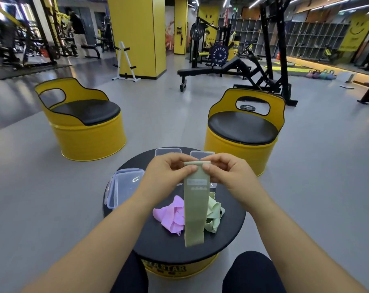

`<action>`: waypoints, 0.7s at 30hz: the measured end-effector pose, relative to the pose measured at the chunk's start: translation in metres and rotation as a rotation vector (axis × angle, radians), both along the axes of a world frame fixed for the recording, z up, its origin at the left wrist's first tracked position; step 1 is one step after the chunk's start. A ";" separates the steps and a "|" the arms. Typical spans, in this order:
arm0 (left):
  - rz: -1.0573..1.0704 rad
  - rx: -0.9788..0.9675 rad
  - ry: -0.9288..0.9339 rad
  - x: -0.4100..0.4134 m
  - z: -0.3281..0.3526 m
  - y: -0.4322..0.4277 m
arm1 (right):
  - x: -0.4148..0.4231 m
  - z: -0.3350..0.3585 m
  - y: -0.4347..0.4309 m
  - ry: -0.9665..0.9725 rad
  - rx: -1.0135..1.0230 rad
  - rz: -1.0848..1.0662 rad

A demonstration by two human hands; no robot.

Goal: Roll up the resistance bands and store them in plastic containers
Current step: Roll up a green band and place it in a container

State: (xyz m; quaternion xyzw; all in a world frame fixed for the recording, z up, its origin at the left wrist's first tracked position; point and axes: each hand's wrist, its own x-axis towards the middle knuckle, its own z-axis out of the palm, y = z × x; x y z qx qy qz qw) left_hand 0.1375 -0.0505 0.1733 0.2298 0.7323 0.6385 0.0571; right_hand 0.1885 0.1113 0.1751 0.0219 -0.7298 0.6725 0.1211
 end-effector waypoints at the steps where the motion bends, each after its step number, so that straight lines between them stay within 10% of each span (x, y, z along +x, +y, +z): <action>1: 0.001 0.014 -0.005 -0.001 0.001 0.000 | 0.000 0.003 -0.001 0.015 -0.003 0.005; 21: 0.040 0.009 0.241 0.000 0.029 -0.004 | 0.001 0.036 -0.006 0.051 0.047 0.024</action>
